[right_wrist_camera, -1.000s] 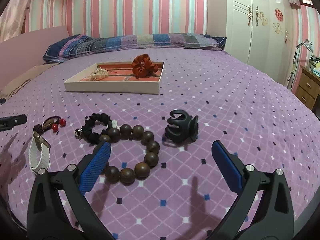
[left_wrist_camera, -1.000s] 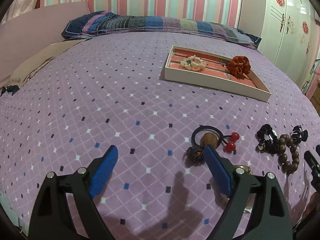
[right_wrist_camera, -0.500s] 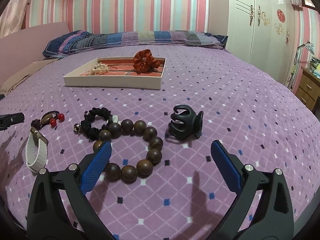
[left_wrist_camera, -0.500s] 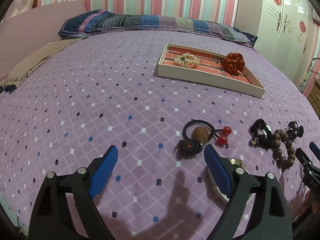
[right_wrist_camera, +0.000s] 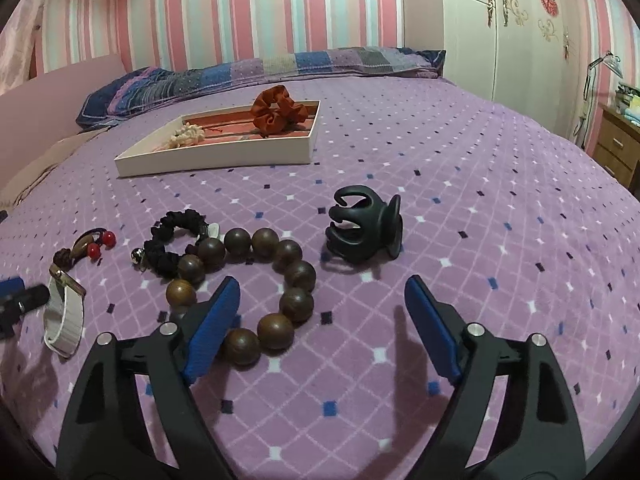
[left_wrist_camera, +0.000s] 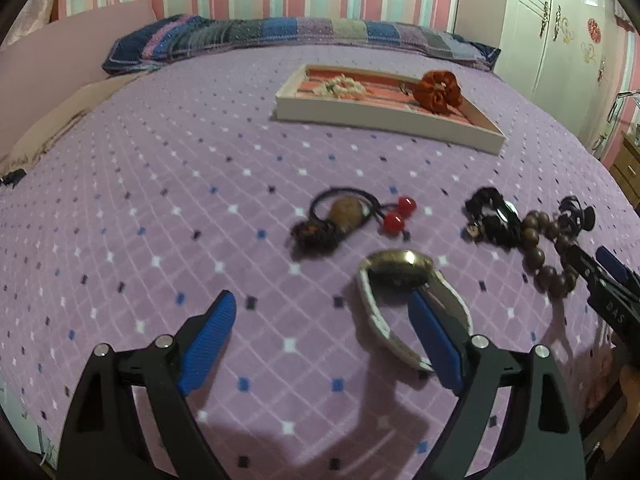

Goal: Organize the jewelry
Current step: 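Grasp the white-strap watch with left tool while right tool grasps wooden bead bracelet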

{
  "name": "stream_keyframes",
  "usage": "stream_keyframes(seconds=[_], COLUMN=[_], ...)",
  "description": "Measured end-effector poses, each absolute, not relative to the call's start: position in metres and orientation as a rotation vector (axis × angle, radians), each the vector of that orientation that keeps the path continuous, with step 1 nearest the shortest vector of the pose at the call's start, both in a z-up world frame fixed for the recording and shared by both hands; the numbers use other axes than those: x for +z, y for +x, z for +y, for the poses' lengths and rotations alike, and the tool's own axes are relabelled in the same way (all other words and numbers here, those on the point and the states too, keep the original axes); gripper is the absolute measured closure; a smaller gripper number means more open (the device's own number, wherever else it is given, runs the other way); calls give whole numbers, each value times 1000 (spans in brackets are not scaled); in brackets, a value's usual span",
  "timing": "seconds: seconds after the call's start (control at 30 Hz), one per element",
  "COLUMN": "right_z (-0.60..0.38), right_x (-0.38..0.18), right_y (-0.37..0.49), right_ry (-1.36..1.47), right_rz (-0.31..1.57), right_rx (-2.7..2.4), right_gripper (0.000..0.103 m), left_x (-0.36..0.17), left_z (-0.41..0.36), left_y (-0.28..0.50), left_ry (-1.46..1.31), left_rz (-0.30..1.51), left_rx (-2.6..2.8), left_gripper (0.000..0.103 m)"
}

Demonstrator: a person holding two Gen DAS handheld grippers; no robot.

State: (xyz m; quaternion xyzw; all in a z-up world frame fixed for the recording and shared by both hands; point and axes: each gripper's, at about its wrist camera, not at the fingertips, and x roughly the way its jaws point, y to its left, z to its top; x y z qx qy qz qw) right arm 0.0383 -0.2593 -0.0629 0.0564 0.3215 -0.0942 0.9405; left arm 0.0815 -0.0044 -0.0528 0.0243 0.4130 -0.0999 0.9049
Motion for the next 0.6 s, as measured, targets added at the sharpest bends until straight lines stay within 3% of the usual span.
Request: stream_keyframes(seconds=[0.27, 0.33, 0.6], right_z=[-250, -249, -246], right_x=[-64, -68, -75], right_y=[46, 49, 58], right_ry=[91, 90, 72], right_rz=[679, 696, 734], right_rx=[-186, -189, -191], right_gripper=[30, 34, 41], left_x=[-64, -67, -72], left_z=[-9, -6, -12], left_y=[86, 89, 92], left_ry=[50, 26, 44], left_rz=[881, 900, 898], left_rx=[-187, -190, -194], left_gripper=[18, 25, 33])
